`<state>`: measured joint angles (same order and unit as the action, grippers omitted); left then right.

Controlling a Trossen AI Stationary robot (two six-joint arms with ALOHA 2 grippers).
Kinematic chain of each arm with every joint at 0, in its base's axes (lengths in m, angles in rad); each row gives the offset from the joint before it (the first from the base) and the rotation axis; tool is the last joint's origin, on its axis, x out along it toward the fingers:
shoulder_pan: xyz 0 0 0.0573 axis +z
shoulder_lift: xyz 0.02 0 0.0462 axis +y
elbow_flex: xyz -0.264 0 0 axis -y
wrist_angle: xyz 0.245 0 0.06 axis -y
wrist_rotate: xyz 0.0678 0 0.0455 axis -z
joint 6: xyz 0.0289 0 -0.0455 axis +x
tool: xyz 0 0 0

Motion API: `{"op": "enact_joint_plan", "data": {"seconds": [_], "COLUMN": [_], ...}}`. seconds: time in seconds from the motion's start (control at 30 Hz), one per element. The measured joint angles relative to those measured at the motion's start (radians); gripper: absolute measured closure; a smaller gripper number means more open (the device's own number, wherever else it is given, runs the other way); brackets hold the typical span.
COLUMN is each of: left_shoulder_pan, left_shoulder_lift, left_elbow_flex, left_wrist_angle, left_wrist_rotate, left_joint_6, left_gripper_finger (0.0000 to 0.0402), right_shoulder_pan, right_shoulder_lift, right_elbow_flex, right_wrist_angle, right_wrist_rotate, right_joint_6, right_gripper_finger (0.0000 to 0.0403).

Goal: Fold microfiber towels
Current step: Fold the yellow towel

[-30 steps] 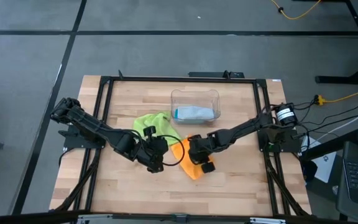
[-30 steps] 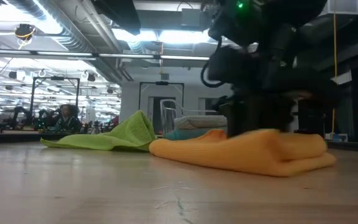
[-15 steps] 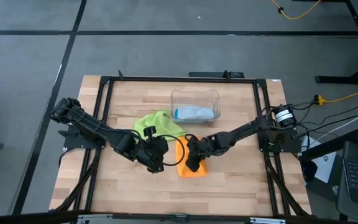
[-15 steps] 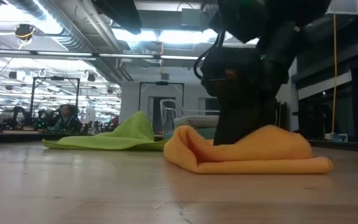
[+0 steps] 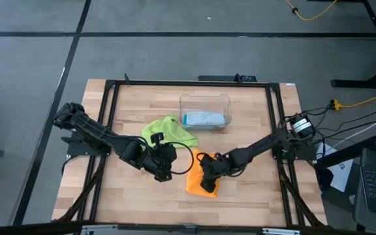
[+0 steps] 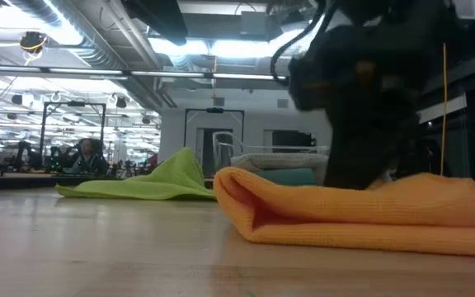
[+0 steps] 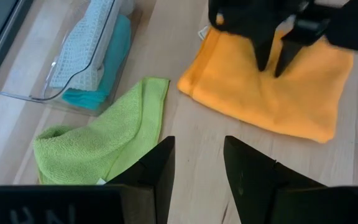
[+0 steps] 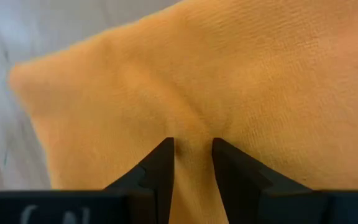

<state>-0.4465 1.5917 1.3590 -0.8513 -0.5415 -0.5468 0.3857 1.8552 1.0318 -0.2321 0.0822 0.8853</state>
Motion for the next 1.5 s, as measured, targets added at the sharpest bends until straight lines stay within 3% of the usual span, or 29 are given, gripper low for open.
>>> {"op": "enact_joint_plan", "data": {"seconds": [0.33, 0.57, 0.77, 0.9, 1.03, 1.23, 1.5], "left_shoulder_pan": [0.0, 0.0, 0.0, 0.0, -0.007, -0.038, -0.069], "left_shoulder_lift": [0.0, 0.008, 0.033, 0.081, 0.16, 0.301, 0.445], "left_elbow_flex": [0.0, 0.0, -0.001, 0.0, 0.0, 0.0, 0.0], "left_wrist_angle": [0.0, 0.031, 0.072, 0.16, 0.255, 0.298, 0.55], "left_wrist_rotate": [0.0, 0.001, 0.002, 0.023, 0.07, 0.198, 0.175], "left_joint_6": [0.0, -0.001, -0.008, -0.024, -0.023, -0.027, 0.014], "left_gripper_finger": [0.0273, 0.0273, 0.0273, 0.0273, 0.0273, 0.0273, 0.0273], "right_shoulder_pan": [0.024, 0.141, 0.24, 0.272, 0.293, 0.334, 0.385], "right_shoulder_lift": [-0.086, -0.105, -0.099, -0.09, -0.082, -0.109, -0.193], "right_elbow_flex": [0.08, 0.091, 0.091, 0.092, 0.092, 0.092, 0.092], "right_wrist_angle": [-0.149, -0.167, -0.141, -0.075, -0.072, -0.117, -0.219], "right_wrist_rotate": [0.034, 0.222, 0.274, 0.377, 0.405, 0.495, 0.664], "right_joint_6": [-0.134, -0.177, -0.21, -0.203, -0.212, -0.184, -0.095], "right_gripper_finger": [0.029, 0.029, 0.029, 0.029, 0.029, 0.029, 0.029]}}
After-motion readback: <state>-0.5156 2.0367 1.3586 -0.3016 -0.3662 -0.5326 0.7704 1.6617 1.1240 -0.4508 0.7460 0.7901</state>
